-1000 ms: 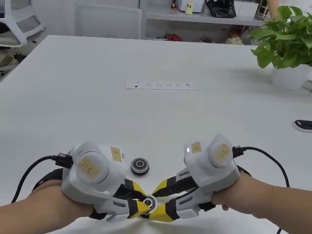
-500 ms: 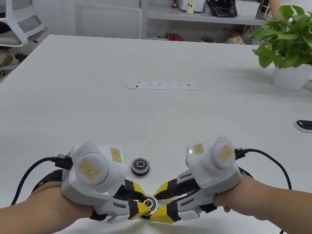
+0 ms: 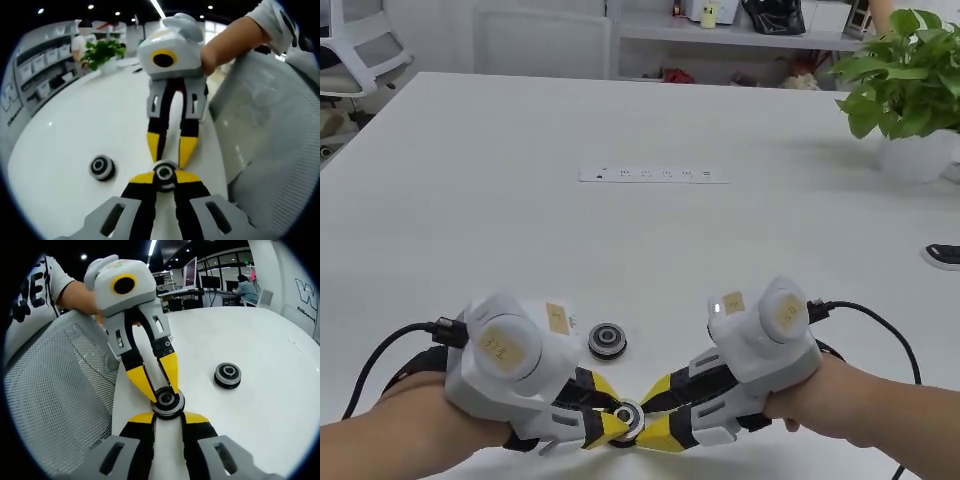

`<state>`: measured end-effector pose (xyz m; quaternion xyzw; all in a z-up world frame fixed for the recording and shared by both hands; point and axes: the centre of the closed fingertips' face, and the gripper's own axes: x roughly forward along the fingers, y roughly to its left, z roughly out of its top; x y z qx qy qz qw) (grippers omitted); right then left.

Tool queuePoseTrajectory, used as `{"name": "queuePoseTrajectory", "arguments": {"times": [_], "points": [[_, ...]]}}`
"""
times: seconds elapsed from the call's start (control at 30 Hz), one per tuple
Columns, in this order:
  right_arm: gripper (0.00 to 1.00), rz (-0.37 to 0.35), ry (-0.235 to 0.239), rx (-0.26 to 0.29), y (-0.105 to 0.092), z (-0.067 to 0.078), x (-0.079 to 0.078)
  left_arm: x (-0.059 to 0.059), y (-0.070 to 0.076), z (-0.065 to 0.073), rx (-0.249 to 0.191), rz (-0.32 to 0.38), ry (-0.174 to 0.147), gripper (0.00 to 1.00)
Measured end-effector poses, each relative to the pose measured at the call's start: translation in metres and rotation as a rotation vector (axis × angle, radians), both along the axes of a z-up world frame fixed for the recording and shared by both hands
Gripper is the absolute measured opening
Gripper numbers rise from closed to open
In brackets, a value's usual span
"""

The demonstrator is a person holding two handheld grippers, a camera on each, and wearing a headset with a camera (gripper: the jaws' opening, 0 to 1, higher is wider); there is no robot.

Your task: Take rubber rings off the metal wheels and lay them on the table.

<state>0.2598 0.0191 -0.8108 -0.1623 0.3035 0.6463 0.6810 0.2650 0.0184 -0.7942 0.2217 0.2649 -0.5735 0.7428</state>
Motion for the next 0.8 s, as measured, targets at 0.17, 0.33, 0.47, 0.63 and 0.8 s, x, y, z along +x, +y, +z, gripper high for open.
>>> {"name": "queuePoseTrajectory", "arguments": {"times": [0.17,0.33,0.47,0.63,0.8], "points": [[0.15,0.001,-0.004,-0.001,-0.002,0.001,0.001,0.0,0.0,0.0,0.001,-0.001,-0.003,0.13],[0.16,0.027,-0.033,-0.006,-0.001,0.001,0.0,0.0,0.0,0.0,-0.004,-0.003,-0.003,0.13],[0.21,0.026,-0.046,0.01,0.005,0.003,-0.001,0.0,0.0,0.0,-0.006,-0.003,-0.003,0.13],[0.25,0.019,-0.058,0.025,0.009,0.004,0.0,0.0,0.0,0.0,-0.008,-0.003,-0.003,0.13],[0.26,0.014,-0.061,0.021,0.009,0.002,0.001,0.0,0.0,0.0,-0.009,-0.003,-0.003,0.13]]}}
